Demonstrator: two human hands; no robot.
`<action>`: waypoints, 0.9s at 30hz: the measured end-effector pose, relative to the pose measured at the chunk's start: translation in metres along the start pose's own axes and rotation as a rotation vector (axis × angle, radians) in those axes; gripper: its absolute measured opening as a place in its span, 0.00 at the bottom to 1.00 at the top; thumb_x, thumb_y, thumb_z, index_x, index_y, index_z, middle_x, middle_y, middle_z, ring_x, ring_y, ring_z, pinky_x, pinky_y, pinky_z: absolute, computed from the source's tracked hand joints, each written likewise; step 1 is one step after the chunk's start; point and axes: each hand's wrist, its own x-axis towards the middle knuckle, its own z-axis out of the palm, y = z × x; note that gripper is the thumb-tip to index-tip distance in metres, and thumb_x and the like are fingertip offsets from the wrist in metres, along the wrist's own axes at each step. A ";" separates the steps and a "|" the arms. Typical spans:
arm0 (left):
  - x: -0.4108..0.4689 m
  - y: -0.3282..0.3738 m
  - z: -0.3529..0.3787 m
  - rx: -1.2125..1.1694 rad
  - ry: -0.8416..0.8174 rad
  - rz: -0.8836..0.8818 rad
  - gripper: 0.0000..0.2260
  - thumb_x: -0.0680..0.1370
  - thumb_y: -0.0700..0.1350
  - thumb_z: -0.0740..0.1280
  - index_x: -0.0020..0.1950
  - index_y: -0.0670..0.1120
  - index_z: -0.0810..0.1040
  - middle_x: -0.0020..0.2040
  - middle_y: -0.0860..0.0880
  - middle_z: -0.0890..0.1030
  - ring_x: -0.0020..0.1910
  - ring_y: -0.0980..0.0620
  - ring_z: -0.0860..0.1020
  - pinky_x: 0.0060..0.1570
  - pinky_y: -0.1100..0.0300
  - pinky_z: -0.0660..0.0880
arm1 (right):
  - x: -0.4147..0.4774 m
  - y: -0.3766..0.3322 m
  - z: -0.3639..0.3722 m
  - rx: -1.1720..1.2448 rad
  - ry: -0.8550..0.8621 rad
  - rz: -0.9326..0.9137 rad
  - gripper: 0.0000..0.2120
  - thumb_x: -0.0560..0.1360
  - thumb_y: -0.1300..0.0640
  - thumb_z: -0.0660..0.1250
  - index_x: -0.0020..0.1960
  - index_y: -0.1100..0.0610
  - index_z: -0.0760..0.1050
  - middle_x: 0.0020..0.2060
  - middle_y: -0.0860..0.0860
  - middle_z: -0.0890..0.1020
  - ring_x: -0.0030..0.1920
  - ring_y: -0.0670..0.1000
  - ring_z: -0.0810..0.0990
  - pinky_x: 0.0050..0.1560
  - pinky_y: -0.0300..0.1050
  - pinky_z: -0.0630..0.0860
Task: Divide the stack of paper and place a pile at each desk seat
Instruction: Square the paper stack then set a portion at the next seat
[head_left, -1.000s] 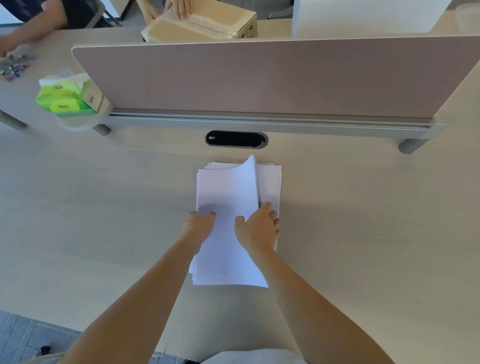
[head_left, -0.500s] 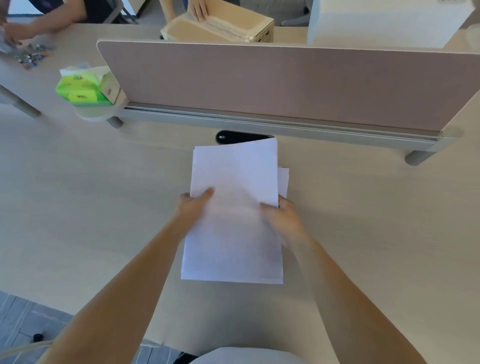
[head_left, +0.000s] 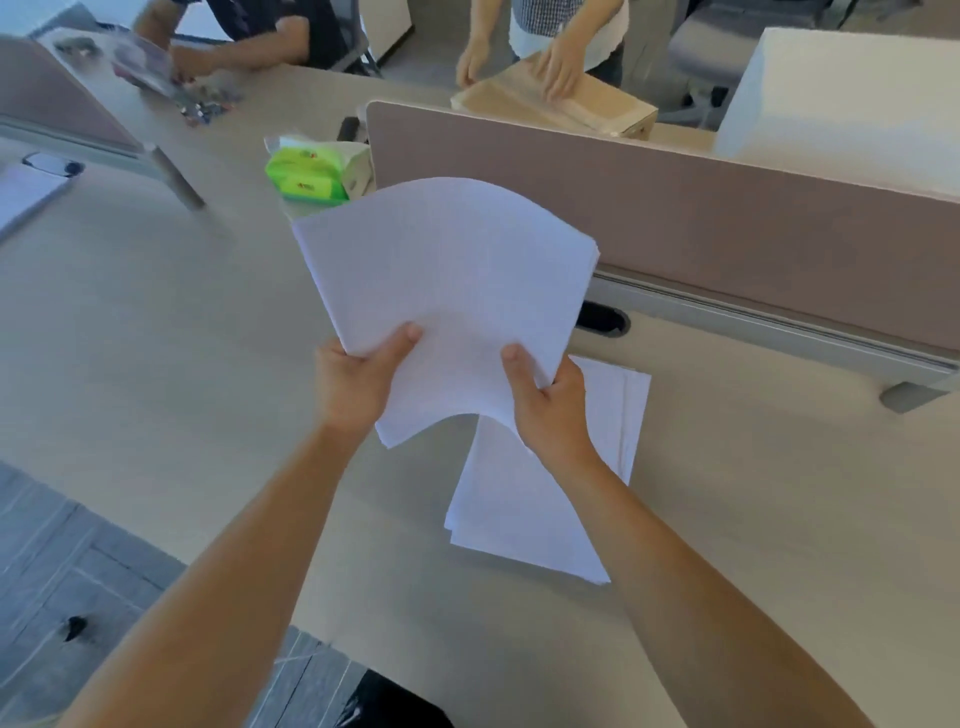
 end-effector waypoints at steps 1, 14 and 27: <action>0.003 -0.001 -0.013 -0.004 0.026 0.014 0.11 0.68 0.45 0.78 0.33 0.62 0.84 0.35 0.63 0.84 0.37 0.63 0.82 0.42 0.59 0.80 | -0.001 0.000 0.013 0.023 0.002 -0.007 0.12 0.79 0.53 0.66 0.60 0.55 0.79 0.48 0.43 0.84 0.48 0.41 0.82 0.48 0.32 0.76; 0.041 -0.128 -0.155 -0.007 -0.072 -0.088 0.09 0.66 0.39 0.80 0.33 0.48 0.81 0.30 0.60 0.82 0.31 0.62 0.80 0.34 0.62 0.79 | -0.031 0.113 0.135 -0.121 0.088 0.003 0.08 0.75 0.50 0.71 0.45 0.54 0.81 0.36 0.41 0.83 0.39 0.43 0.80 0.44 0.41 0.75; 0.057 -0.150 -0.195 -0.105 -0.186 -0.073 0.11 0.65 0.43 0.80 0.34 0.39 0.81 0.32 0.52 0.82 0.32 0.56 0.80 0.35 0.58 0.76 | -0.042 0.114 0.170 -0.079 0.185 0.116 0.18 0.69 0.53 0.77 0.57 0.56 0.81 0.50 0.48 0.85 0.52 0.49 0.84 0.52 0.46 0.79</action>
